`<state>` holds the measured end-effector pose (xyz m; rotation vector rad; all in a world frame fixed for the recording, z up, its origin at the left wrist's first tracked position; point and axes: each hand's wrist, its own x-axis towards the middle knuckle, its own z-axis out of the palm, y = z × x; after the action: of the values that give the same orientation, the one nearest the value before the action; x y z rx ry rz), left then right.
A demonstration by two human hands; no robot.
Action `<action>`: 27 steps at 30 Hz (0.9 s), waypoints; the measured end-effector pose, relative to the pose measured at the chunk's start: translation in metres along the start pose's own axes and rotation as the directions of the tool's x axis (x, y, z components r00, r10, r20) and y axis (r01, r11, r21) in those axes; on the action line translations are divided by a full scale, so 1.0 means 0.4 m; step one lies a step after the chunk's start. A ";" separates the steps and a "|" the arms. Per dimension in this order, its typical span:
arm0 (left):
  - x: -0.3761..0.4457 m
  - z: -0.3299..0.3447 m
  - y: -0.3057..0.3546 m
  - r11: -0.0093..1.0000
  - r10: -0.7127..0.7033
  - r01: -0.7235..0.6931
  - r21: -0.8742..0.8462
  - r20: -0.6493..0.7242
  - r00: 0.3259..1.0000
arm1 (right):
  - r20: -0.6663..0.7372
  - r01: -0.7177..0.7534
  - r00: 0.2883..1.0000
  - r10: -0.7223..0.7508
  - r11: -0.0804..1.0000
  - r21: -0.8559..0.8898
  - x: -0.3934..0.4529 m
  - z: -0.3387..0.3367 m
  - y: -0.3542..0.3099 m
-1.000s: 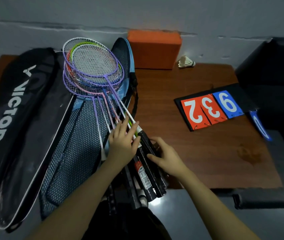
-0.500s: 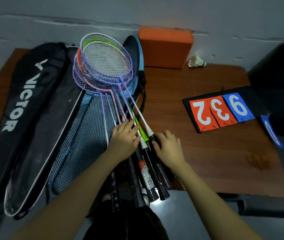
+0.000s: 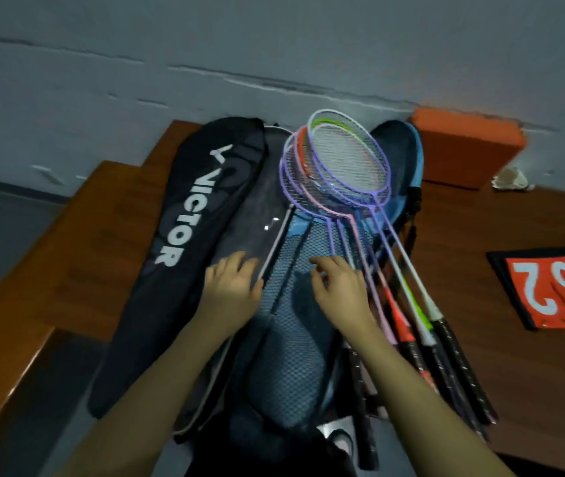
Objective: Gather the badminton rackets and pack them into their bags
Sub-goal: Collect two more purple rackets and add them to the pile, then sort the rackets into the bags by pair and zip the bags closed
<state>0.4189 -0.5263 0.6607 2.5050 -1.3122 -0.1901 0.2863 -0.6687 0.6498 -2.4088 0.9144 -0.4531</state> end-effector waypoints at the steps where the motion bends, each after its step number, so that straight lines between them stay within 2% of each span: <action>1: -0.002 -0.012 -0.057 1.000 -0.006 0.005 0.005 0.016 1.000 | 0.026 -0.015 1.000 0.015 1.000 0.020 0.014 0.041 -0.039; 4: -0.002 -0.030 -0.203 0.999 -0.051 0.051 0.003 0.047 0.998 | 0.076 -0.012 0.997 0.011 1.000 0.020 0.049 0.164 -0.144; 8: 0.003 -0.021 -0.316 0.994 -0.101 0.105 -0.014 0.152 0.983 | 0.134 -0.053 0.990 0.055 0.998 -0.017 0.078 0.288 -0.253; 13: 0.019 0.012 -0.369 0.998 -0.058 0.064 -0.022 0.221 0.974 | 0.185 -0.108 0.976 0.113 0.993 -0.037 0.108 0.370 -0.309; 17: 0.033 0.035 -0.372 0.996 -0.007 0.024 -0.091 0.184 0.983 | 0.206 -0.117 0.968 0.141 0.985 -0.124 0.124 0.399 -0.313; 20: 0.032 0.038 -0.379 0.985 -0.026 0.058 -0.165 0.187 0.982 | 0.173 -0.136 0.975 0.141 0.990 -0.041 0.131 0.406 -0.320; 23: 0.034 0.007 -0.386 0.925 -0.125 0.192 -0.329 0.213 0.969 | 0.138 -0.157 0.980 0.140 0.980 0.123 0.126 0.397 -0.322; 27: 0.023 -0.045 -0.395 0.821 -0.224 0.248 -0.515 0.109 0.969 | 0.081 -0.187 0.982 0.172 0.949 0.254 0.106 0.381 -0.304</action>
<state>0.5518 -0.4457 0.6262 2.1761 -0.8070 -0.5813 0.4511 -0.5671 0.6016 -2.0694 0.9736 -0.4057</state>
